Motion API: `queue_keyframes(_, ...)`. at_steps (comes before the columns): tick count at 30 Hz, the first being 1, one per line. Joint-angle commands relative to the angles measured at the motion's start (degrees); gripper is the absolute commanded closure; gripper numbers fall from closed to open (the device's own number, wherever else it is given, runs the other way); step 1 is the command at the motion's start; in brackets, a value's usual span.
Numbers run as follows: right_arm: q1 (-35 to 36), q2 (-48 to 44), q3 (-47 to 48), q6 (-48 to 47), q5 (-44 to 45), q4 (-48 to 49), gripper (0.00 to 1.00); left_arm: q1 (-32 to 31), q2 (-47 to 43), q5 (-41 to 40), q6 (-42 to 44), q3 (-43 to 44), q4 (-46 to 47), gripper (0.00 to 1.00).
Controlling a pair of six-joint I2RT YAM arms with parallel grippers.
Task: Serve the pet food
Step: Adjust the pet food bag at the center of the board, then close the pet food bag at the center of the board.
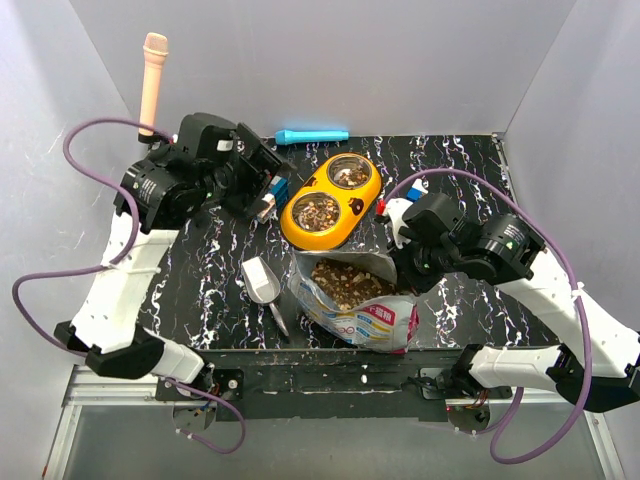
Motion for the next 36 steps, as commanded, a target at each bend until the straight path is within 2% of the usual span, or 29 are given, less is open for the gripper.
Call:
queue_keyframes(1, -0.8, -2.1, 3.2, -3.3, -3.1, 2.1, 0.99, 1.7, -3.3, 14.9, -8.8, -6.9, -6.5, 0.08)
queue_keyframes(3, -1.5, -1.8, 3.3, -3.7, -3.1, 2.3, 0.99, 1.8, -4.3, 14.4, -10.6, -6.7, -8.9, 0.05)
queue_keyframes(7, -2.5, -1.6, 2.5, -4.2, -5.1, 3.3, 0.99, 2.4, -3.2, 21.7, -13.9, -8.0, -17.9, 0.05)
queue_keyframes(9, -3.0, -1.5, 2.1, -4.6, -5.7, 4.3, 0.99, 2.4, -5.5, 26.8, -16.6, -14.2, -18.1, 0.11)
queue_keyframes(14, -3.7, -0.9, 2.0, -6.0, -6.0, 5.0, 0.99, 2.4, -14.5, 28.5, -26.2, -27.7, -18.1, 0.08)
queue_keyframes(20, -4.2, -0.7, 2.7, -6.1, -6.1, 5.0, 0.99, 2.4, -10.4, 26.0, -19.9, -25.8, -17.9, 0.09)
queue_keyframes(26, -4.2, 0.1, 3.1, -6.4, -6.1, 5.1, 0.99, 2.3, -3.9, 29.4, -15.9, -27.5, -16.6, 0.12)
queue_keyframes(29, -4.2, 0.5, 4.1, -6.5, -5.7, 5.0, 0.99, 2.1, -2.4, 31.7, -16.0, -28.2, -15.1, 0.17)
queue_keyframes(32, -4.2, 1.0, 4.3, -6.5, -5.3, 4.9, 0.99, -0.1, -0.6, 33.8, -16.3, -28.7, -14.7, 0.27)
queue_keyframes(33, -4.2, 1.1, 4.5, -6.5, -5.1, 4.8, 0.99, -0.7, 0.1, 33.9, -16.5, -28.5, -15.0, 0.31)
queue_keyframes(36, -4.2, 1.2, 4.9, -6.6, -4.3, 4.8, 0.99, -1.1, 0.4, 33.8, -16.3, -28.5, -15.0, 0.53)
